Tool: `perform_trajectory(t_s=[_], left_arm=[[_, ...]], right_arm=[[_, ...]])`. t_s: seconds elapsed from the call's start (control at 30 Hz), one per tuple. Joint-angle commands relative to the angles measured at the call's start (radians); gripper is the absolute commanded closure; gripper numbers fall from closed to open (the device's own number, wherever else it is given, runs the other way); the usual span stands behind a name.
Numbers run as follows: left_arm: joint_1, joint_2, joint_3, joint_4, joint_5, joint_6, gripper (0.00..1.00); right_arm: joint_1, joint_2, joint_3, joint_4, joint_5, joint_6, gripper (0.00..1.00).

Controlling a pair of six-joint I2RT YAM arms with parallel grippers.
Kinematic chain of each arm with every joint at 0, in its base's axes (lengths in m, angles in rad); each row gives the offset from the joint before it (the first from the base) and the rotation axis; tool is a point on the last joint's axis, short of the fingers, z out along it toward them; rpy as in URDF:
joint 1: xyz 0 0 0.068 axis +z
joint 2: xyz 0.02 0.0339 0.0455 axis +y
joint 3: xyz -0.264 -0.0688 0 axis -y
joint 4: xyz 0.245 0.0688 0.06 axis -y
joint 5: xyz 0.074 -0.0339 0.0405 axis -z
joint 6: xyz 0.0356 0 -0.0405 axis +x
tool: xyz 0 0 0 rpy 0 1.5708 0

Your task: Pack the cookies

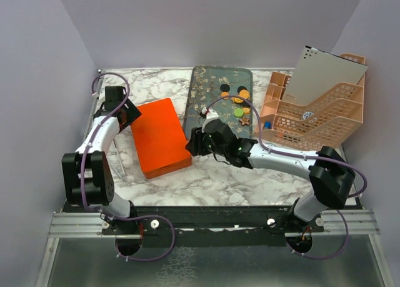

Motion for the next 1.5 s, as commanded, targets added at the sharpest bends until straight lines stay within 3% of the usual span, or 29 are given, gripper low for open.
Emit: perform_trajectory(t_s=[0.0,0.13,0.37,0.63,0.97,1.03,1.17,1.33,1.47], left_arm=[[0.001,0.044,0.03,0.008,0.059,0.015,0.26],[0.001,0.042,-0.033,0.009,0.089,-0.005,0.39],[0.0,0.002,-0.138,0.007,0.105,-0.004,0.48],[-0.006,-0.046,-0.247,0.009,0.114,-0.002,0.55],[-0.02,-0.151,-0.319,-0.001,0.121,0.0,0.55],[-0.021,-0.171,-0.316,-0.002,0.126,0.0,0.52],[-0.02,-0.217,-0.272,-0.005,0.095,0.01,0.37],[-0.02,-0.187,-0.136,0.017,0.036,0.067,0.13],[-0.02,-0.071,0.042,0.035,0.047,0.169,0.07]], right_arm=[[0.002,0.041,0.056,-0.004,0.053,-0.041,0.49],[0.002,0.059,0.059,-0.005,0.05,-0.039,0.49],[0.002,0.088,0.05,-0.032,0.026,-0.012,0.51],[0.001,0.112,0.036,-0.084,-0.008,0.018,0.55],[0.001,0.111,-0.028,-0.093,-0.091,0.059,0.68],[0.002,0.12,-0.039,-0.096,-0.087,0.067,0.72],[0.002,0.115,-0.057,-0.099,-0.075,0.074,0.78],[0.002,0.032,-0.089,-0.012,-0.061,0.047,0.77],[0.002,0.016,-0.03,-0.037,-0.056,-0.011,0.72]])
